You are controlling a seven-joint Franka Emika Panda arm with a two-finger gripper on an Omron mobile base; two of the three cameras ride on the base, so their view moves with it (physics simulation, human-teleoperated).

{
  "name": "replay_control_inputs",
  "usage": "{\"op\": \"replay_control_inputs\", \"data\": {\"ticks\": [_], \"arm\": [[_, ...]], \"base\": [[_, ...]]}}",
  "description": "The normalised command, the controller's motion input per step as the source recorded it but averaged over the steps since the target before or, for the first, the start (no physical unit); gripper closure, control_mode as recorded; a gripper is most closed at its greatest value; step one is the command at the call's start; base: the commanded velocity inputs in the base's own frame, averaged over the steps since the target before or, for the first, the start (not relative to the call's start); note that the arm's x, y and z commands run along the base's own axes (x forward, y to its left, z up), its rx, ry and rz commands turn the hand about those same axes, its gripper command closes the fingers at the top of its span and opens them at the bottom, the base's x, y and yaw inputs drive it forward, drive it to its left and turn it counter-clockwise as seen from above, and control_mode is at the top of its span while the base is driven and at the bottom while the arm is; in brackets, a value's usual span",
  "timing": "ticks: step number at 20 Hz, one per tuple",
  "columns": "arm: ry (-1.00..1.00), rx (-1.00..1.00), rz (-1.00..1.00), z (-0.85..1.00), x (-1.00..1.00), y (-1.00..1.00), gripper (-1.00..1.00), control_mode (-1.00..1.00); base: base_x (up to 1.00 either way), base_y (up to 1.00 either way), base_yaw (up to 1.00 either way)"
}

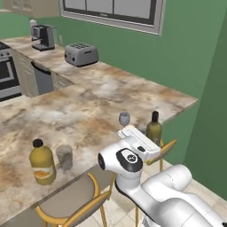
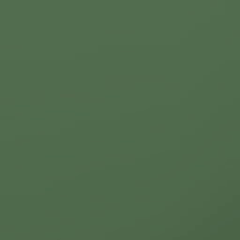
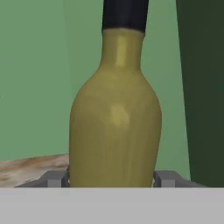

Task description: There is a wine glass and glass cup on the dining counter. Place the wine bottle next to the wine glass and the juice bottle next to the glass cup.

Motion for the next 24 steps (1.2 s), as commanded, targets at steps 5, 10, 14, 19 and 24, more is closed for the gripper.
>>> {"op": "replay_control_inputs", "data": {"ticks": [5, 10, 14, 19, 24], "arm": [[0.0, 0.0, 0.0, 0.0, 0.0, 0.0, 1.0, 1.0], [0.0, 0.0, 0.0, 0.0, 0.0, 0.0, 1.0, 1.0], [0.0, 0.0, 0.0, 0.0, 0.0, 0.0, 1.0, 1.0], [0.0, 0.0, 0.0, 0.0, 0.0, 0.0, 1.0, 1.0], [0.0, 0.0, 0.0, 0.0, 0.0, 0.0, 1.0, 1.0]], "base": [[0.51, -0.12, 0.21], [0.56, -0.17, 0.12], [0.58, -0.2, 0.04], [0.63, -0.16, 0.01], [0.42, -0.22, 0.14]]}}
